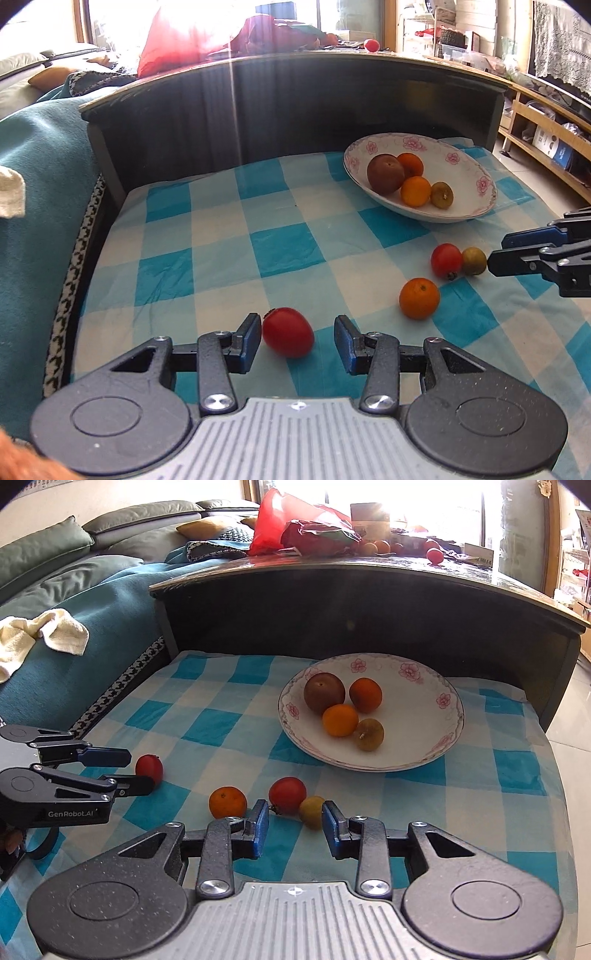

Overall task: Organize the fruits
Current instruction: 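Move the left tool to a red tomato while the right tool approaches a mandarin, then close the left tool on the red tomato while the right tool grasps the mandarin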

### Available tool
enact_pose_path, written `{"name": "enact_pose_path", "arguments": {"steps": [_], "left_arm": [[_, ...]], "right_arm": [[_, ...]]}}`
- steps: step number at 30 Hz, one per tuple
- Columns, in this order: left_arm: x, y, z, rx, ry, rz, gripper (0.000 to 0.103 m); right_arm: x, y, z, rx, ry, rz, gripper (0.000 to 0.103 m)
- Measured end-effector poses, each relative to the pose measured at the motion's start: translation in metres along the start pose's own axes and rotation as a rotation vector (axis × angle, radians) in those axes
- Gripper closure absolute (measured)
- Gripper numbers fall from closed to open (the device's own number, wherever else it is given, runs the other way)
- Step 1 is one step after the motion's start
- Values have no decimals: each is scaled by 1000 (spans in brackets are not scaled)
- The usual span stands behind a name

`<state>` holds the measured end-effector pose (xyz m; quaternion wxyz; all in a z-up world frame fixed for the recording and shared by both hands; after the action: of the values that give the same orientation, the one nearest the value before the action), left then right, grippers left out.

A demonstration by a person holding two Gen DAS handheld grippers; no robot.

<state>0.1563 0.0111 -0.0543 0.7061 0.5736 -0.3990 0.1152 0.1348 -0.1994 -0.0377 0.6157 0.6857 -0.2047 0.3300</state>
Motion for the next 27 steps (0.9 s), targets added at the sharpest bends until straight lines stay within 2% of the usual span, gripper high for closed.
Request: {"name": "enact_pose_path", "arguments": {"steps": [5, 11, 17, 20, 27], "left_arm": [[-6, -12, -3, 27, 7, -18, 50], [-6, -14, -4, 36, 6, 1, 51], [-5, -13, 0, 40, -17, 7, 61], [-5, -11, -2, 2, 7, 4, 62], [-8, -9, 6, -28, -38, -1, 62]], "right_arm": [[-3, -4, -1, 27, -10, -3, 76], [-3, -14, -19, 87, 18, -6, 76], [-2, -28, -40, 135, 57, -18, 76], [-3, -37, -46, 135, 67, -19, 75], [-3, -48, -49, 115, 72, -34, 75]]}}
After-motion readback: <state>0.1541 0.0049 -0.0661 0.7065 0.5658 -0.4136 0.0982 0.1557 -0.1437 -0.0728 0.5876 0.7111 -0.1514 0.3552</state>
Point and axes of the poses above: each gripper's, at about its wrist camera, not at the fingertips, and y roughly against the way its jaws point, z to its right, x to its top, the point moved 3 cm from there along -y, roughly the way its jaws point, and after that the axes turned 5 degrees about -x, right-handed, at the moved point
